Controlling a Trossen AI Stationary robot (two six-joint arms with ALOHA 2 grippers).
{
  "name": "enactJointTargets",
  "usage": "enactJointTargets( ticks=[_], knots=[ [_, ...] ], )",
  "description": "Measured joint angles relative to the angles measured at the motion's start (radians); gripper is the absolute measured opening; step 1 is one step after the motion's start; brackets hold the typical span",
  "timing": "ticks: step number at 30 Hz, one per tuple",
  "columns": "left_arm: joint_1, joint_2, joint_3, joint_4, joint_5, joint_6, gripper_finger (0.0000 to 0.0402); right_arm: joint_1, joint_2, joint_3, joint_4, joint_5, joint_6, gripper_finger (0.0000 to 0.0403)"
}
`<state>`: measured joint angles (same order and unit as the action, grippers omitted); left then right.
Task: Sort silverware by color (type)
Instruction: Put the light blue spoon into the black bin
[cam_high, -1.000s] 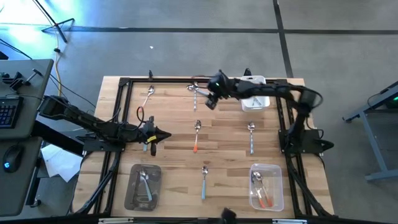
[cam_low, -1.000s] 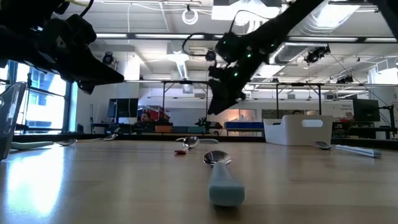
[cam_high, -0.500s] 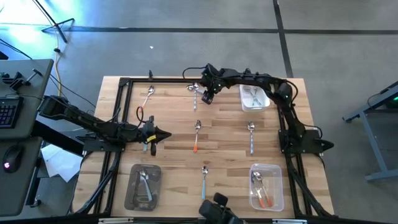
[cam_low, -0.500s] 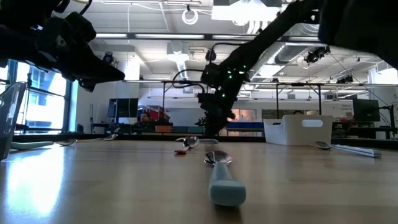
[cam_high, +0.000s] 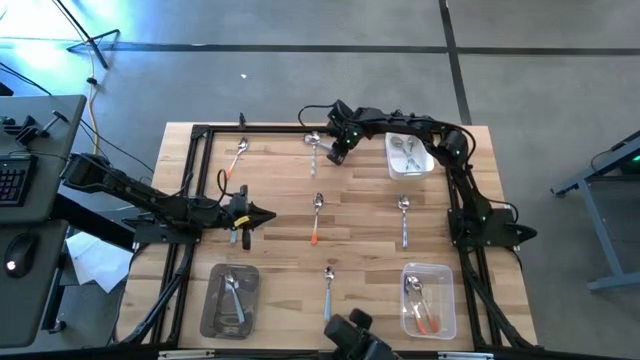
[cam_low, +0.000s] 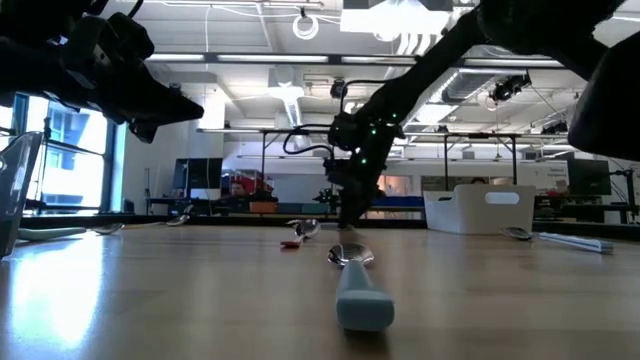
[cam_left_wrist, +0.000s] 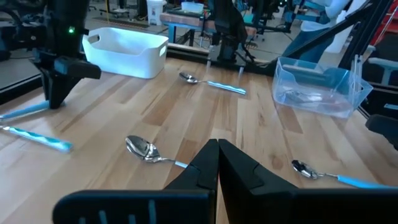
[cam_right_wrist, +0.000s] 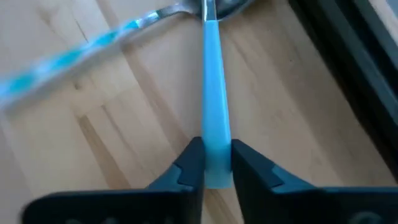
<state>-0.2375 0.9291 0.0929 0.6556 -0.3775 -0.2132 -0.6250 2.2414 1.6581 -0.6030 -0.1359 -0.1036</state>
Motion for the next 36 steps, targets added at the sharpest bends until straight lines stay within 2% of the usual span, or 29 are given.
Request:
enactJointTargets(
  ticks=[2, 7, 17, 22, 26, 30, 32, 36],
  knots=[
    [0.0, 0.0, 0.0, 0.002, 0.005, -0.002, 0.0001, 0.001, -0.001, 0.001, -0.025, -0.018, -0.018, 0.0035],
    [0.0, 0.0, 0.0, 0.053, 0.114, -0.003, 0.0001, 0.018, -0.021, -0.004, -0.087, -0.053, -0.051, 0.0035],
    [0.0, 0.0, 0.0, 0.084, 0.118, 0.006, 0.0001, 0.07, -0.151, -0.006, -0.082, -0.106, -0.021, 0.0035],
    [0.0, 0.0, 0.0, 0.102, 0.103, 0.043, 0.0001, 0.136, -0.223, -0.005, -0.039, -0.174, 0.003, 0.0035],
    [0.0, 0.0, 0.0, 0.102, 0.176, 0.093, 0.0001, 0.221, -0.225, -0.005, 0.099, -0.312, 0.004, 0.0035],
    [0.0, 0.0, 0.0, 0.103, 0.241, 0.121, 0.0001, 0.303, -0.232, -0.049, 0.278, -0.37, -0.01, 0.0035],
    [0.0, -0.005, 0.0, 0.103, 0.257, 0.138, 0.0001, 0.324, -0.257, -0.125, 0.401, -0.403, -0.005, 0.0035],
    [0.0, -0.024, 0.0, 0.121, 0.289, 0.18, 0.0001, 0.353, -0.324, -0.357, 0.79, -0.429, 0.083, 0.0035]
  ],
)
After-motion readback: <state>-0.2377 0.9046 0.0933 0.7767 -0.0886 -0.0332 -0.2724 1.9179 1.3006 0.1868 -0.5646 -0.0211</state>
